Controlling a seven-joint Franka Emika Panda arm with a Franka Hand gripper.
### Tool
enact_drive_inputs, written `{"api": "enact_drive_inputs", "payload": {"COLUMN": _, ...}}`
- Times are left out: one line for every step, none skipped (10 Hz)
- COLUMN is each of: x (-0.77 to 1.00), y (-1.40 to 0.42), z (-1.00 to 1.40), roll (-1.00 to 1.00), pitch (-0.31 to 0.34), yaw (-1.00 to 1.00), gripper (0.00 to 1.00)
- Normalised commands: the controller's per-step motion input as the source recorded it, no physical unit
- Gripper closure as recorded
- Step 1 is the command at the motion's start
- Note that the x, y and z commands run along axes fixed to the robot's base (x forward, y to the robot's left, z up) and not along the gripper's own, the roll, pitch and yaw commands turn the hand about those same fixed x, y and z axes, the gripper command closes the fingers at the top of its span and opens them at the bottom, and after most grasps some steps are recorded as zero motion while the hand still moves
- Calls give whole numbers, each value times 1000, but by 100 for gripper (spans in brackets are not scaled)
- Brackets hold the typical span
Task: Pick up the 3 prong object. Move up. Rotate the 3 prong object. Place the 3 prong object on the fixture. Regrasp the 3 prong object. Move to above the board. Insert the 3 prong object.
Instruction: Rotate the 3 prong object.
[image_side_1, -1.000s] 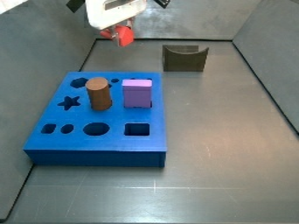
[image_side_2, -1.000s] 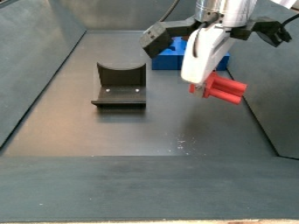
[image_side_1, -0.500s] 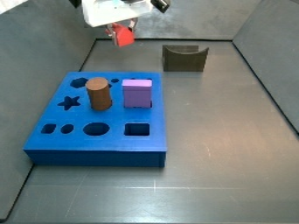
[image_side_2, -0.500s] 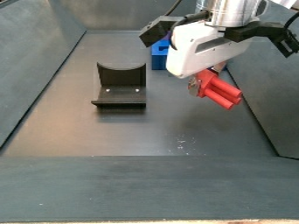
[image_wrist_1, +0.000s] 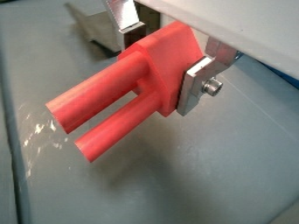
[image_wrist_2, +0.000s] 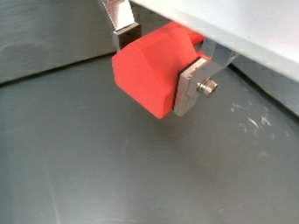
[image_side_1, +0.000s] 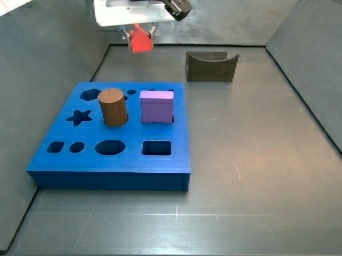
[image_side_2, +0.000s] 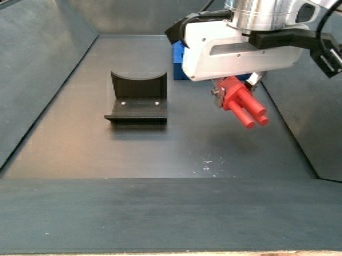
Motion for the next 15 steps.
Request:
{"api": "enact_drive_inputs", "payload": {"x": -14, "y": 16, "z": 11, "roll": -2, "pitch": -8, "yaw": -1000, "gripper": 100}}
{"api": "enact_drive_inputs", "payload": {"x": -14, "y": 16, "z": 11, "roll": -2, "pitch": -9, "yaw": -801, "gripper": 100}}
{"api": "enact_drive_inputs", "payload": {"x": -14, "y": 16, "z": 11, "roll": -2, "pitch": -8, "yaw": -496, "gripper": 100}}
{"api": "enact_drive_inputs", "payload": {"x": -15, "y": 16, "z": 11, "roll": -2, "pitch": -8, "yaw": -379, "gripper": 100}}
{"api": "enact_drive_inputs", "payload": {"x": -14, "y": 16, "z": 11, "roll": -2, "pitch": -8, "yaw": -224, "gripper": 100}}
{"api": "enact_drive_inputs", "payload": {"x": 0, "y": 0, "z": -887, "roll": 0, "pitch": 0, "yaw": 0, "gripper": 100}}
{"api": "enact_drive_inputs", "payload": {"x": 25, "y": 5, "z": -857, "roll": 3, "pitch": -16, "yaw": 36, "gripper": 100}}
{"api": "enact_drive_inputs", "payload": {"x": 39, "y": 7, "z": -801, "roll": 3, "pitch": -23, "yaw": 36, "gripper": 100}}
{"api": "enact_drive_inputs", "payload": {"x": 44, "y": 5, "z": -663, "roll": -4, "pitch": -18, "yaw": 30, "gripper": 100}}
{"api": "enact_drive_inputs", "payload": {"x": 46, "y": 7, "z": -545, "roll": -9, "pitch": -18, "yaw": 23, "gripper": 100}}
{"api": "enact_drive_inputs", "payload": {"x": 42, "y": 7, "z": -426, "roll": -13, "pitch": -21, "yaw": 15, "gripper": 100}}
{"api": "enact_drive_inputs", "payload": {"x": 38, "y": 6, "z": -267, "roll": -18, "pitch": -24, "yaw": 12, "gripper": 100}}
{"api": "enact_drive_inputs", "payload": {"x": 0, "y": 0, "z": 0, "roll": 0, "pitch": 0, "yaw": 0, "gripper": 0}}
{"api": "enact_drive_inputs", "payload": {"x": 0, "y": 0, "z": 1000, "roll": 0, "pitch": 0, "yaw": 0, "gripper": 0}}
{"api": "enact_drive_inputs", "payload": {"x": -3, "y": 0, "z": 1000, "roll": -1, "pitch": 5, "yaw": 0, "gripper": 0}}
